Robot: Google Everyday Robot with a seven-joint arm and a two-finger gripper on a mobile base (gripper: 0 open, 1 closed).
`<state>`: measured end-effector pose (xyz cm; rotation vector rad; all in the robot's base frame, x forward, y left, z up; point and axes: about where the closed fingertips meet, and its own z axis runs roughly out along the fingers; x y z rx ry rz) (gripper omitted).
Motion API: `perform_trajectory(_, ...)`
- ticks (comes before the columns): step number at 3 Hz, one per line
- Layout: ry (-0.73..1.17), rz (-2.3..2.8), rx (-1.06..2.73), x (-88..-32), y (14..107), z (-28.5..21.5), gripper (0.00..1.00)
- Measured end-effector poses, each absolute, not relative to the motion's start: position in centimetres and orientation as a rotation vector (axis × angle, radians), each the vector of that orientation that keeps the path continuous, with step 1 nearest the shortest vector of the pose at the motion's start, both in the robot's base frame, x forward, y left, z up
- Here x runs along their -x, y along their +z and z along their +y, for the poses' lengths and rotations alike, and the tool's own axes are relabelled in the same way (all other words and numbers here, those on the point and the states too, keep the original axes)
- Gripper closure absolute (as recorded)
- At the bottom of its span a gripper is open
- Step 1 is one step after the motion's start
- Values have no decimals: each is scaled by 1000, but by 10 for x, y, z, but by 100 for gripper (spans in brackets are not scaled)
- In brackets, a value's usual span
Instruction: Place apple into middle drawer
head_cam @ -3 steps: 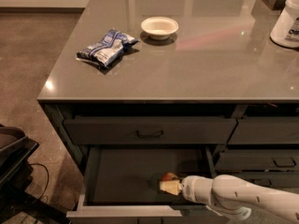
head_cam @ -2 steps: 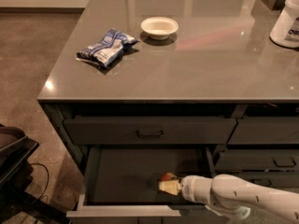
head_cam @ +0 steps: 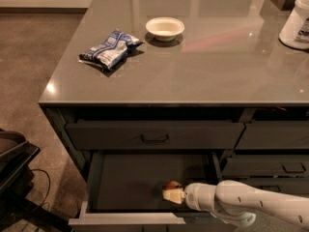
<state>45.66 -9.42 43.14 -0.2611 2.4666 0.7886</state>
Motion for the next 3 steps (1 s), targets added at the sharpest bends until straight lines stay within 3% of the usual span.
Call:
perform_trajectory(1,800,2495,287,-454,422,-87,12)
perform_trajectory(2,801,2495,289,-454,421,-86,0)
perform_trajectory(3,801,2495,289,-454,421,-86,0)
